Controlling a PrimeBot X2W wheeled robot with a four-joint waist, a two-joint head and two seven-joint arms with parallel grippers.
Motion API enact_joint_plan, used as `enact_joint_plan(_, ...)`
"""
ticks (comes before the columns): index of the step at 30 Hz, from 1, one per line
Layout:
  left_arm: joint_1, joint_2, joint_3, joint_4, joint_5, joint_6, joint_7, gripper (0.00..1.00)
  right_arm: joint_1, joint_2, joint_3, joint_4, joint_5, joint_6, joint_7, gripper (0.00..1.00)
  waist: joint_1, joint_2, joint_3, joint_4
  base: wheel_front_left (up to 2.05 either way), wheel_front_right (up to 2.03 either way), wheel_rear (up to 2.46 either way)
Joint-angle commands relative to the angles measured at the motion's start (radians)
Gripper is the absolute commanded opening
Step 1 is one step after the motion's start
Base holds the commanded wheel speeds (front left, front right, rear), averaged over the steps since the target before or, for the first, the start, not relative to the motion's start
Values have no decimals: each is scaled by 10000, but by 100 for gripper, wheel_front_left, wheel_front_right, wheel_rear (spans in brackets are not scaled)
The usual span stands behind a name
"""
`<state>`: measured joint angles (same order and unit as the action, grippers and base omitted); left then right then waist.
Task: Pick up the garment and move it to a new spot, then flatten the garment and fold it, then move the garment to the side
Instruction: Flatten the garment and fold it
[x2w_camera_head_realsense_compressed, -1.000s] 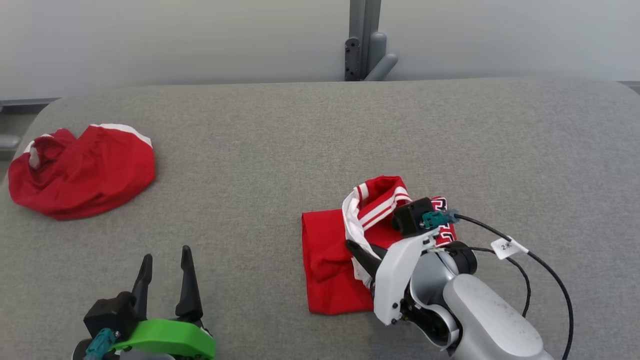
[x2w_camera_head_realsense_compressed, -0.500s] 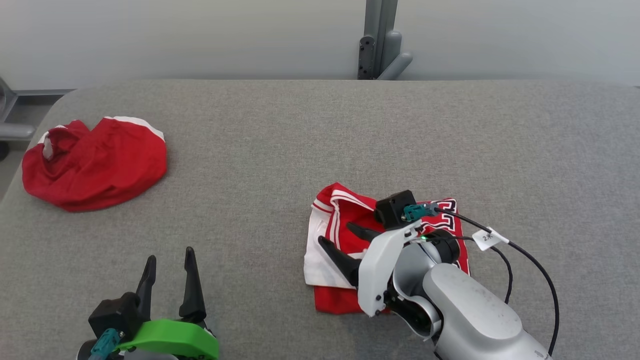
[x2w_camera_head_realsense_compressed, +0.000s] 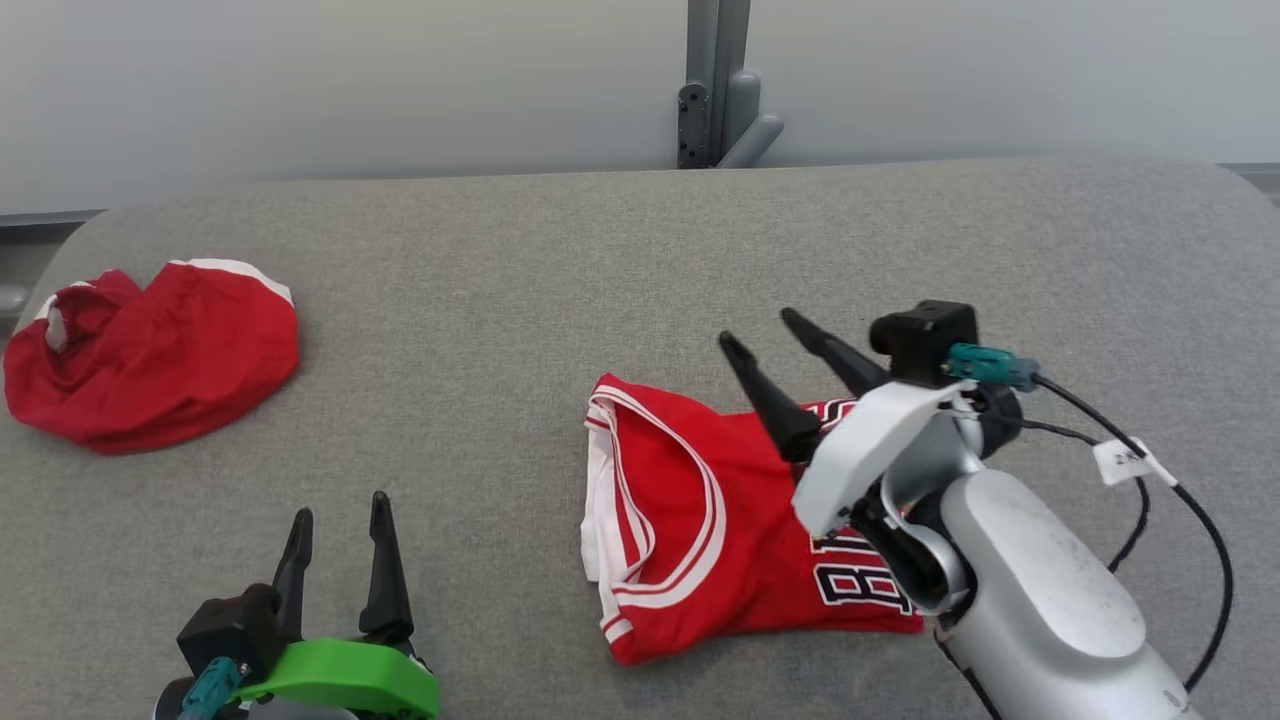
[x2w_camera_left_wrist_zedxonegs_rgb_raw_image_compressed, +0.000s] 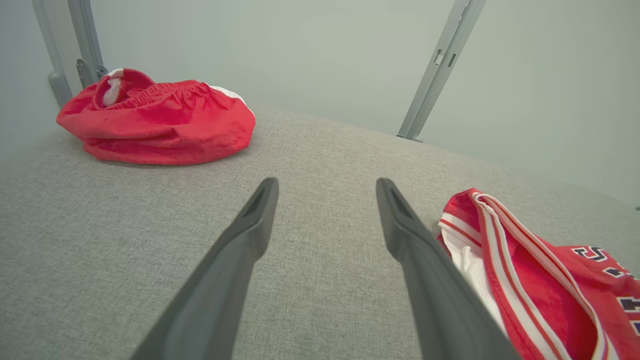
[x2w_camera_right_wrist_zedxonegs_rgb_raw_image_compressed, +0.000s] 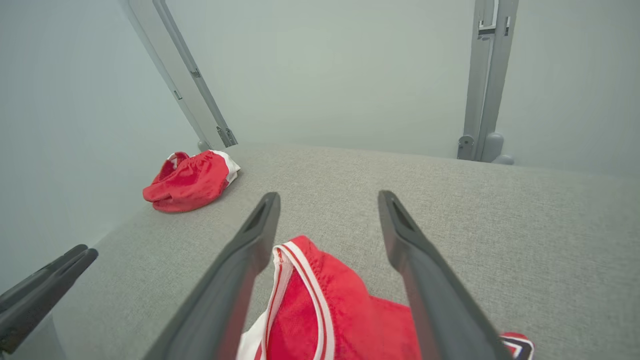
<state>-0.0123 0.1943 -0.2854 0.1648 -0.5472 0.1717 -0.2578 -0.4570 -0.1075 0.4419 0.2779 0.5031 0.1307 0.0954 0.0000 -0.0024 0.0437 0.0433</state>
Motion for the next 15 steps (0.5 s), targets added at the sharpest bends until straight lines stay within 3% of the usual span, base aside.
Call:
enact_joint_plan(1,-20,-30,9,-33,103,-7,-51,100,256,-20,-253,-125,-178,-2,-131,100,0,24,4,-52,0,0,0)
enact_joint_plan(8,-74,-101,-123,-70,208,-64,-68,100,1305,65,-2086,-911,-1063,-2,-690,100,0,24,33,-111,0,0,0)
enact_joint_plan(13,-87,-154,-202,-22,249,-118,-77,100,2185,232,-2782,-1248,-1542,-2,-1028,100,0,24,80,-74,0,0,0)
enact_joint_plan(14,-120,-162,-205,4,242,-155,-79,100,2355,267,-2864,-1232,-1608,-2,-1097,93,0,24,96,-48,0,0,0)
enact_joint_plan(15,-158,-169,-215,29,236,-190,-76,100,2505,302,-2916,-1184,-1681,-2,-1165,57,0,24,110,-15,0,0,0)
